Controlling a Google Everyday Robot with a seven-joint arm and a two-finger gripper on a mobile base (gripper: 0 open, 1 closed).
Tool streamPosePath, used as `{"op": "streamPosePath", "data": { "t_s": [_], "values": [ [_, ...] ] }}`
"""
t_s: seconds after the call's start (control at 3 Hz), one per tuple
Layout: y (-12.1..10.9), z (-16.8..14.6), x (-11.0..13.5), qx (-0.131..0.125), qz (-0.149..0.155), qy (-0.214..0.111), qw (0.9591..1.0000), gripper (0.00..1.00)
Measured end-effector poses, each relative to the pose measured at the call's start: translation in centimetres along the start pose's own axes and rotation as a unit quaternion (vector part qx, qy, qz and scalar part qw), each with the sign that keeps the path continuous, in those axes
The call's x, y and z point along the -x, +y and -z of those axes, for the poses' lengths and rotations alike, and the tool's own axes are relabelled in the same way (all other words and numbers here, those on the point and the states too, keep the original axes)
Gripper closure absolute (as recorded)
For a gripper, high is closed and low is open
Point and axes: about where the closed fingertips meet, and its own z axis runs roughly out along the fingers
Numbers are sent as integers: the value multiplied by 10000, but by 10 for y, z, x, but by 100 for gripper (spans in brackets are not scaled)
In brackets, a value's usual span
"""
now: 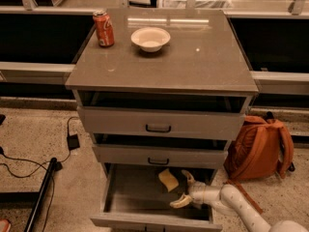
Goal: Place sponge into bottom drawer
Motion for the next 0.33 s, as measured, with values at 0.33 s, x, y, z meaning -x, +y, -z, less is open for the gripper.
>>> {"op": "streamPosePath", "data": {
  "t_s": [0.33],
  "values": [
    [0, 0, 0, 0, 0, 0, 10000, 0]
  ]
}}
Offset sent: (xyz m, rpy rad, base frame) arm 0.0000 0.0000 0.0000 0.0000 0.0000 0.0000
